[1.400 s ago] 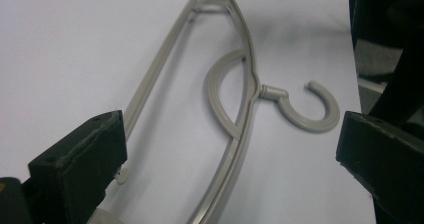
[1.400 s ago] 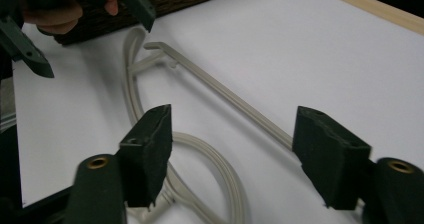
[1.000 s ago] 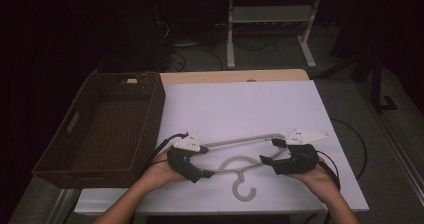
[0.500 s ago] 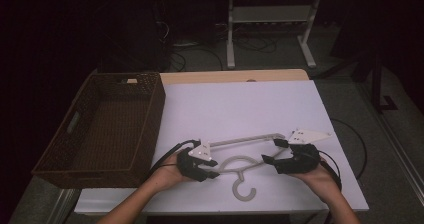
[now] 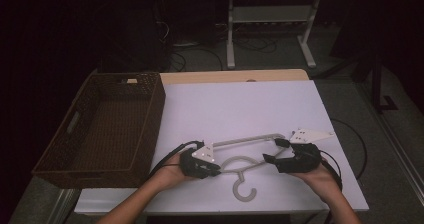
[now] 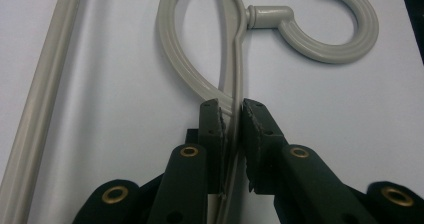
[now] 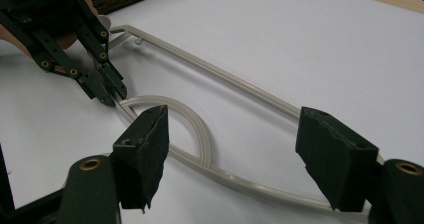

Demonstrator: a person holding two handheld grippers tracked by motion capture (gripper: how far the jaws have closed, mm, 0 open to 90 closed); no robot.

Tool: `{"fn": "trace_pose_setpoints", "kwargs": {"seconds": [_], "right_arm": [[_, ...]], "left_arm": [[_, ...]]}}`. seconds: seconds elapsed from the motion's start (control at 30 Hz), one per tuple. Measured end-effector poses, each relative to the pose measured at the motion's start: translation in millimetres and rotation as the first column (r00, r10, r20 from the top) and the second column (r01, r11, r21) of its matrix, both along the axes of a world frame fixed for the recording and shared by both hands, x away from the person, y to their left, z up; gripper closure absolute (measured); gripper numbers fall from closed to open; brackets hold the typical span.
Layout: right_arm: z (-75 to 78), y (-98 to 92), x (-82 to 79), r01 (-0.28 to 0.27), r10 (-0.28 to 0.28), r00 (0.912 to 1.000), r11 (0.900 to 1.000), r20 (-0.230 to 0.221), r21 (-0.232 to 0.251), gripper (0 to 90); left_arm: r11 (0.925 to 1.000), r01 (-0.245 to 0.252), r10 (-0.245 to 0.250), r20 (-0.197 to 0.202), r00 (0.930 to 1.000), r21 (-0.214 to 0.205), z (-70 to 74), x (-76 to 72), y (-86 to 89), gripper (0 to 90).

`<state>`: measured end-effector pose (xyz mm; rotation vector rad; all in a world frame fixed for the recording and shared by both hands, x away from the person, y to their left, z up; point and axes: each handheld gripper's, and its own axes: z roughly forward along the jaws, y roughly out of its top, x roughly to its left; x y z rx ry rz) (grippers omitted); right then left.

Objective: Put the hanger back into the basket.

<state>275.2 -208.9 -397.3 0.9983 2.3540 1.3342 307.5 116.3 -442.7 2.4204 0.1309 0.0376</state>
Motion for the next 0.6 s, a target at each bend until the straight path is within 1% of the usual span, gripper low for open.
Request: {"fn": "trace_pose_setpoints", "kwargs": {"seconds": [0.07,0.23,0.33,0.37,0.43,0.5,0.53,0.6], "right_arm": [[0.1,-0.1,-0.2,0.004,-0.004,1.0,1.0,-0.005,0.0,28.9],[-0.1,-0.7,-0.1,0.002,-0.002,1.0,1.0,0.0,-0.004,29.3],[-0.1,-1.4,-0.1,0.003,-0.003,1.0,1.0,0.002,-0.002,29.5],[-0.1,-1.7,0.0,0.004,-0.004,1.0,1.0,0.003,0.0,29.6],[0.4,-2.4,-0.5,0.01,-0.01,0.9999,0.9999,0.002,0.003,29.7],[1.0,-3.7,-0.3,0.012,-0.012,0.9999,0.9999,0.007,0.005,29.9],[1.3,-4.2,-0.3,0.014,-0.014,0.9999,0.9999,0.009,0.005,30.0],[2.7,-6.0,-0.5,0.021,-0.021,0.9997,0.9998,0.015,0.008,30.2]], "left_arm": [[0.9999,0.012,-0.012,0.014,0.9998,0.006,0.4,-0.3,-0.2,80.5],[0.9999,0.001,-0.002,0.011,0.9999,0.014,1.4,-2.2,-1.5,82.2],[0.9998,-0.002,0.002,0.014,0.9999,0.021,2.3,-3.0,-2.4,82.3],[0.9997,-0.002,0.001,0.022,0.9997,0.024,2.5,-3.6,-2.7,82.4],[0.9996,-0.009,0.008,0.026,0.9996,0.029,3.7,-4.3,-3.1,82.4],[0.9995,-0.019,0.018,0.031,0.9994,0.026,5.4,-5.2,-2.9,82.4],[0.9994,-0.024,0.024,0.023,0.9995,0.023,7.3,-4.7,-2.4,82.4],[0.9995,-0.031,0.031,0.02,0.9993,0.01,10.6,-4.1,-0.6,82.5]]}}
